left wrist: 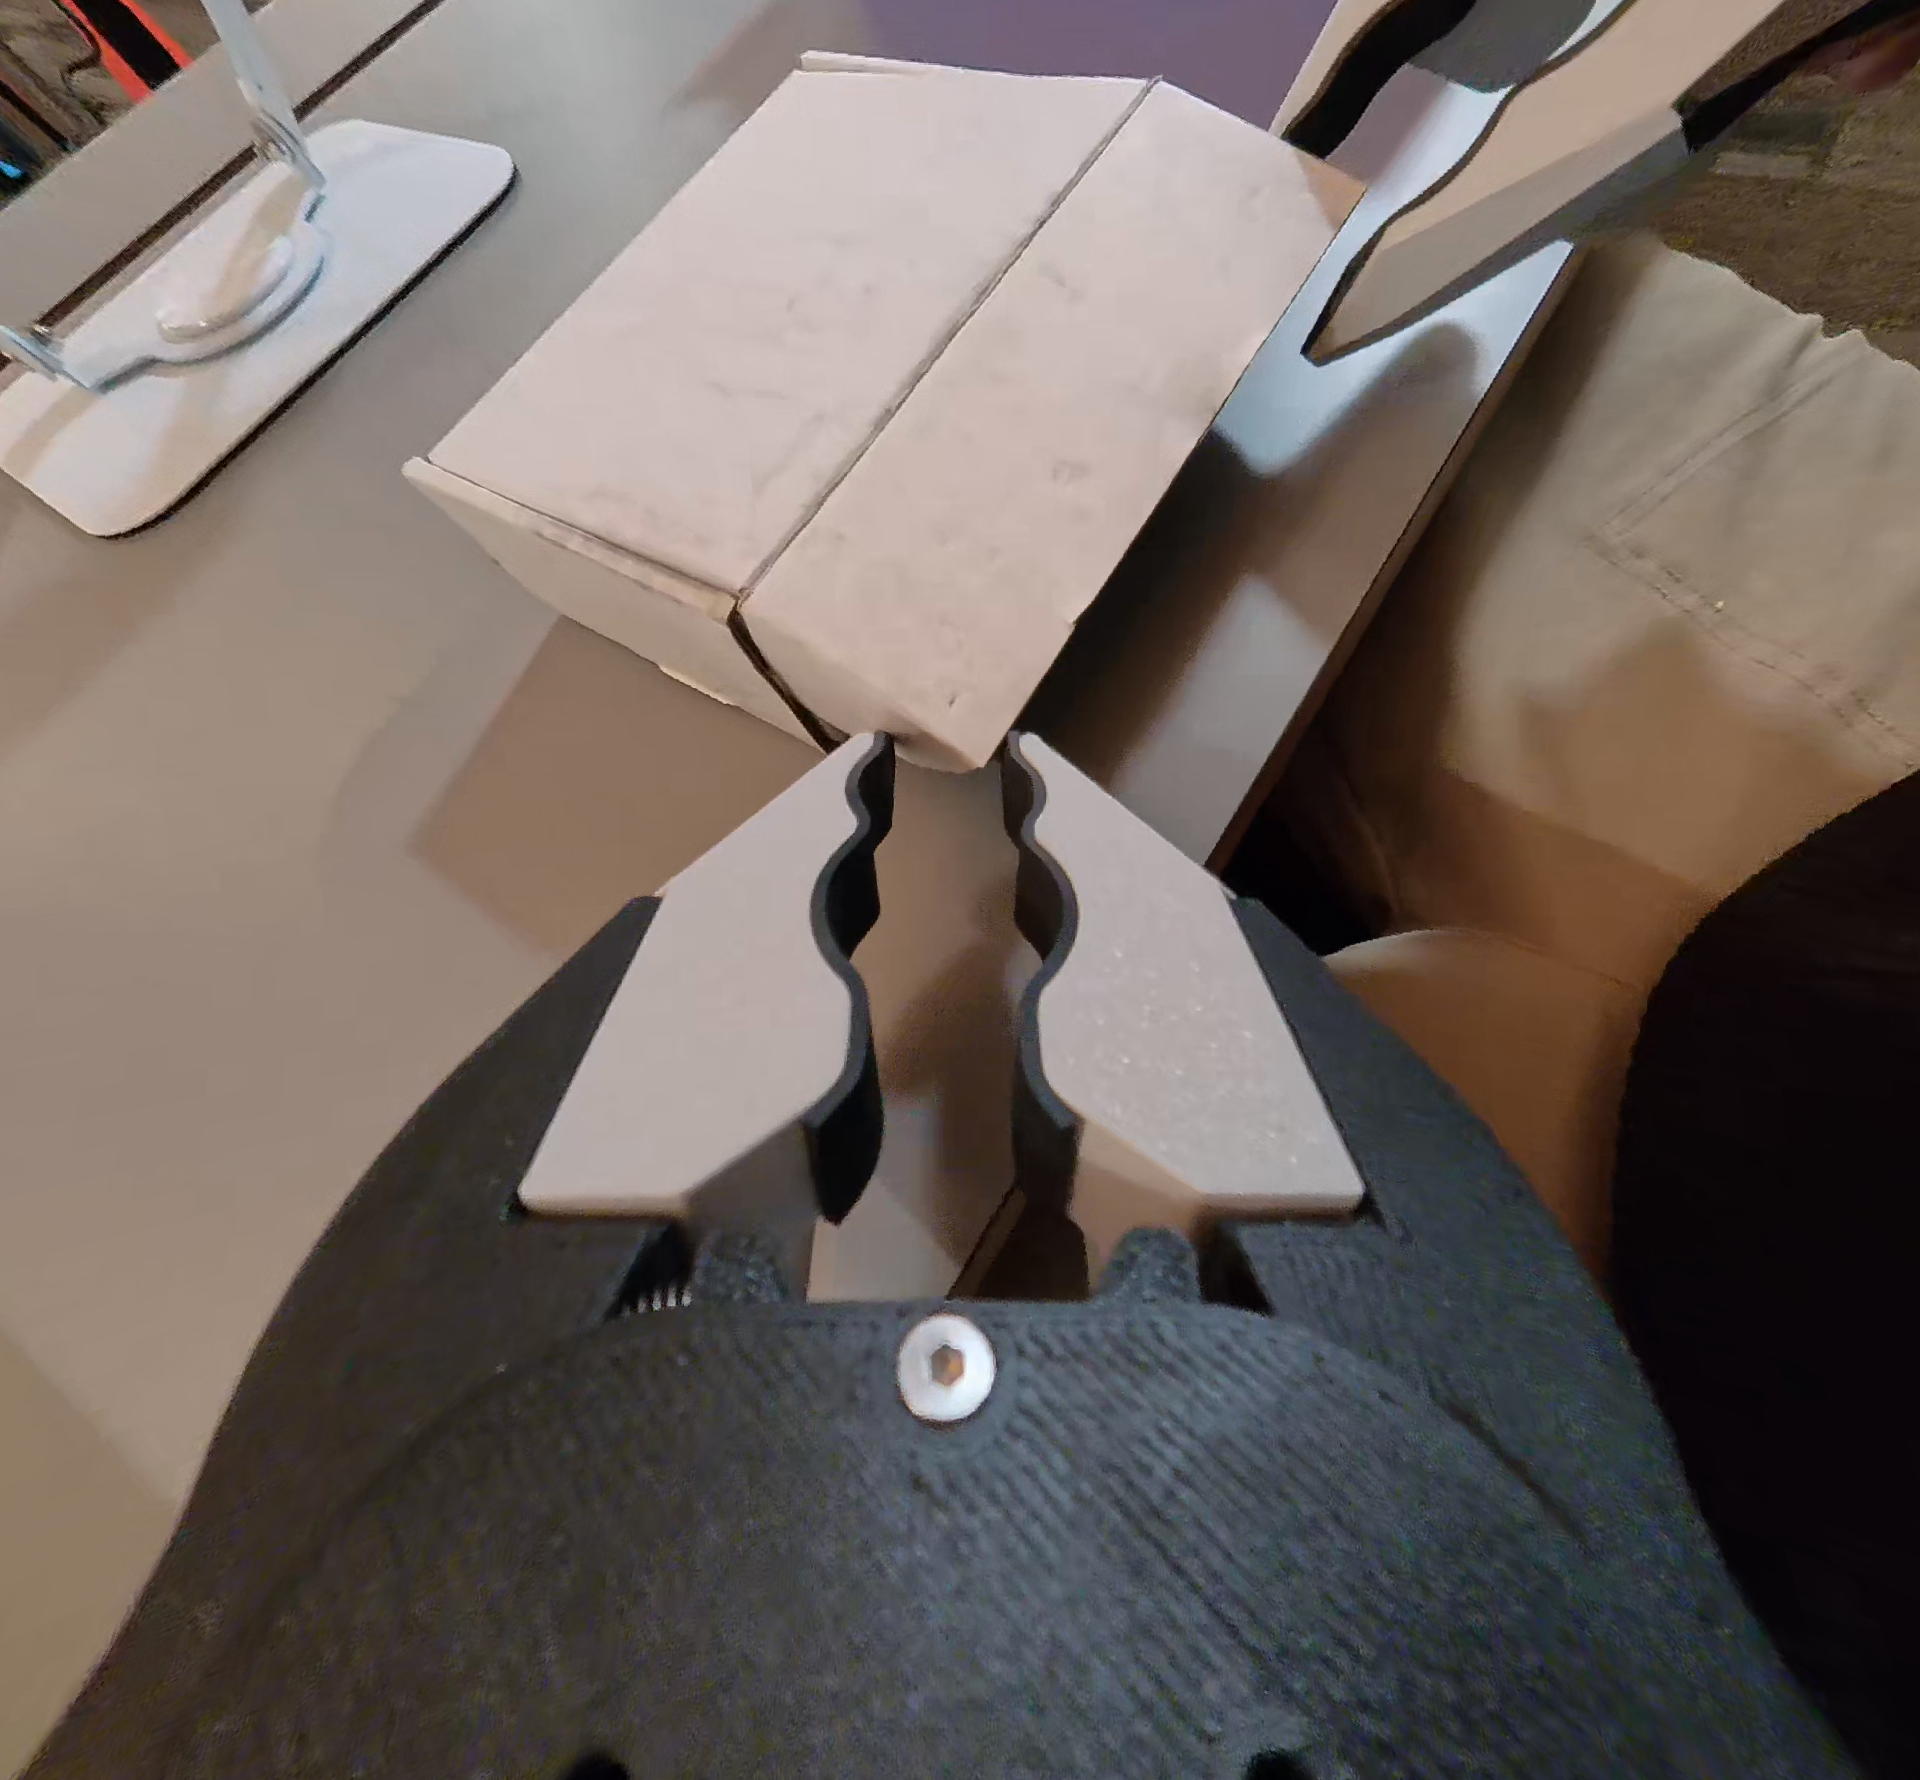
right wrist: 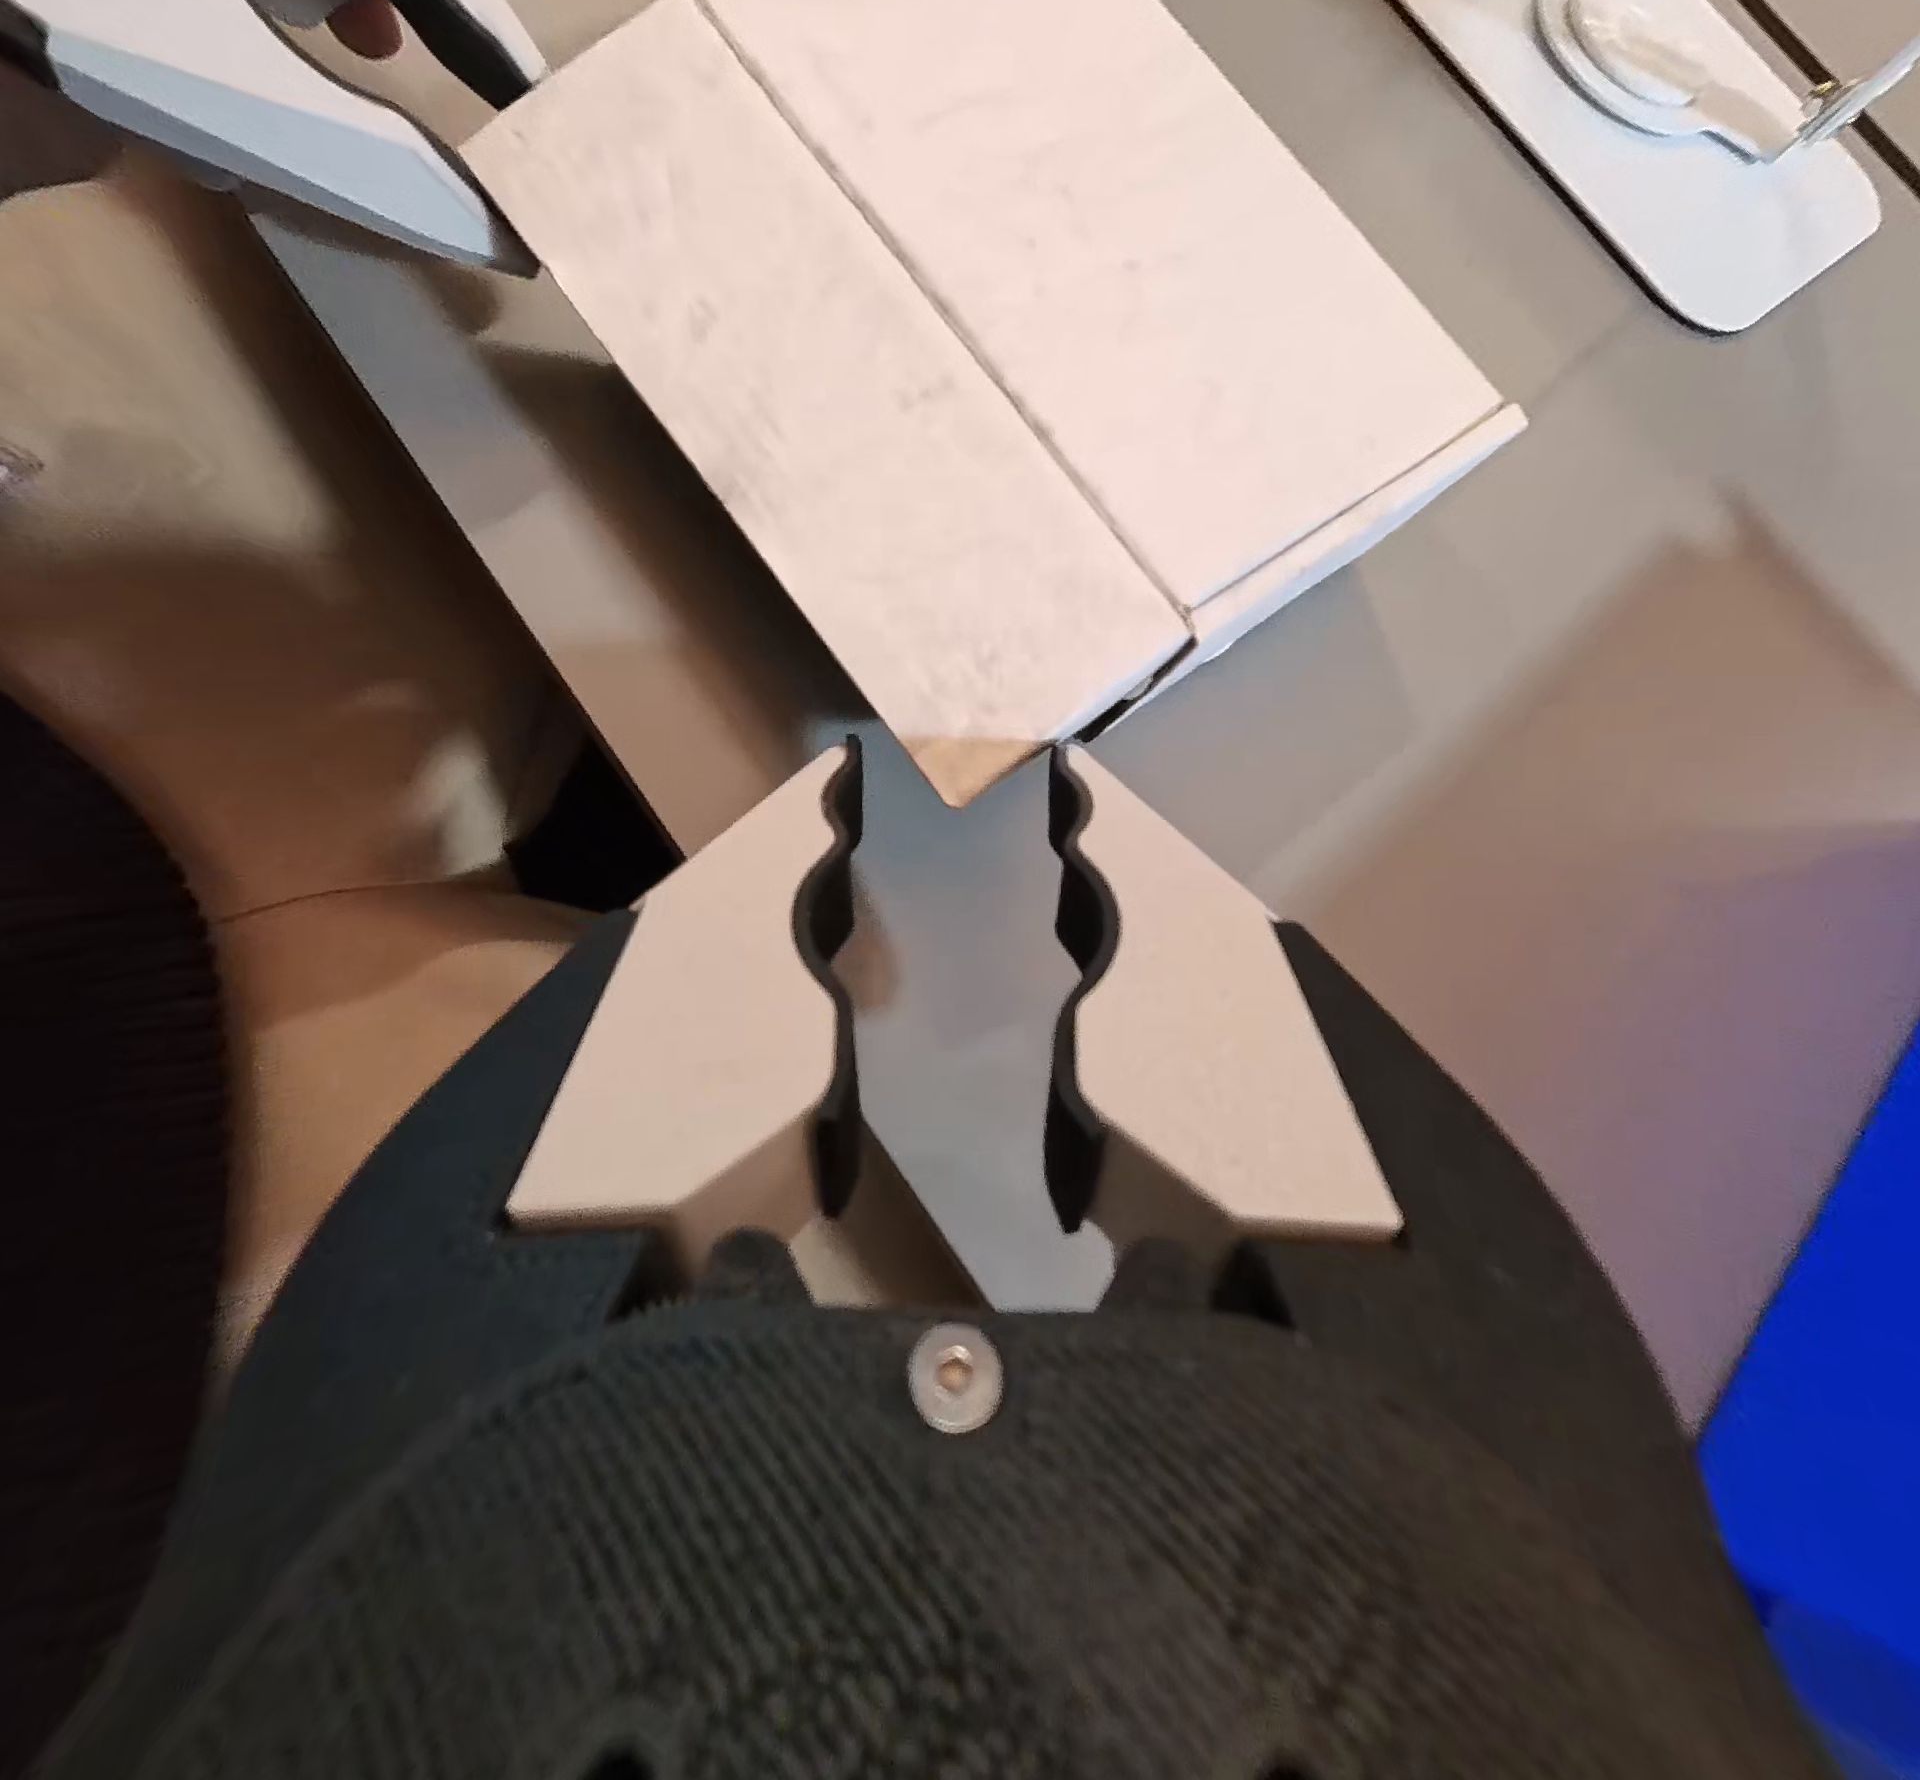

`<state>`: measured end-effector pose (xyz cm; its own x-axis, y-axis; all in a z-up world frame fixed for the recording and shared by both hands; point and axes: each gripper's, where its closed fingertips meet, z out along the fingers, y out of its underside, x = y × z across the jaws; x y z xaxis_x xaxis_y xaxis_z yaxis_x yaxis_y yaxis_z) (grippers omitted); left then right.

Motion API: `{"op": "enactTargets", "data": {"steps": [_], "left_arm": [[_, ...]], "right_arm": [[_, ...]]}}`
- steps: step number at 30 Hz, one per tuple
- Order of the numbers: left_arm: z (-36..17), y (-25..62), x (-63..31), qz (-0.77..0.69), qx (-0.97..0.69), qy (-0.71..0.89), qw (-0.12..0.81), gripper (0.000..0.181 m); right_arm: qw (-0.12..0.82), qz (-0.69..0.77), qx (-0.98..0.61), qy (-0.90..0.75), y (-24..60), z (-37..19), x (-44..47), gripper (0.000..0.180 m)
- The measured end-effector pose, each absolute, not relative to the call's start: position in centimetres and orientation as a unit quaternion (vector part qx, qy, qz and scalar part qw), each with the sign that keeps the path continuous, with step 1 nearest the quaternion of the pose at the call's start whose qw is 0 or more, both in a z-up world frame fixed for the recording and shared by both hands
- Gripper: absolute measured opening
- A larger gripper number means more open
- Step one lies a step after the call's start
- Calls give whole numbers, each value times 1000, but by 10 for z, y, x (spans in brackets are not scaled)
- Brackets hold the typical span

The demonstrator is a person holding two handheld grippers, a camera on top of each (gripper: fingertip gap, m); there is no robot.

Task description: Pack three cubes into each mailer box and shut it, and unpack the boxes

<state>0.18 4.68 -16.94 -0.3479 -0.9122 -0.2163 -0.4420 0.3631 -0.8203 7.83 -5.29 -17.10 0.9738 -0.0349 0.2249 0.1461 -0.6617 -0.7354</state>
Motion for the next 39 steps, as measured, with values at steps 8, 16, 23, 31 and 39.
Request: {"op": "enactTargets", "data": {"steps": [8,16,23,31,39], "left_arm": [[-161,43,4,-359,-446,738,356,17],[-171,42,3,-348,-442,752,345,30],[-166,38,6,-403,-454,736,299,43],[-158,55,13,-463,-512,684,236,25],[-152,56,10,-448,-490,702,257,29]], "right_arm": [[432,-75,-899,1,-55,-166,84,28],[435,-53,-899,-2,-50,-170,78,46],[445,2,-895,-32,-48,-168,69,75],[455,27,-890,-15,-50,-163,80,54],[472,32,-881,-7,-50,-154,83,58]]}}
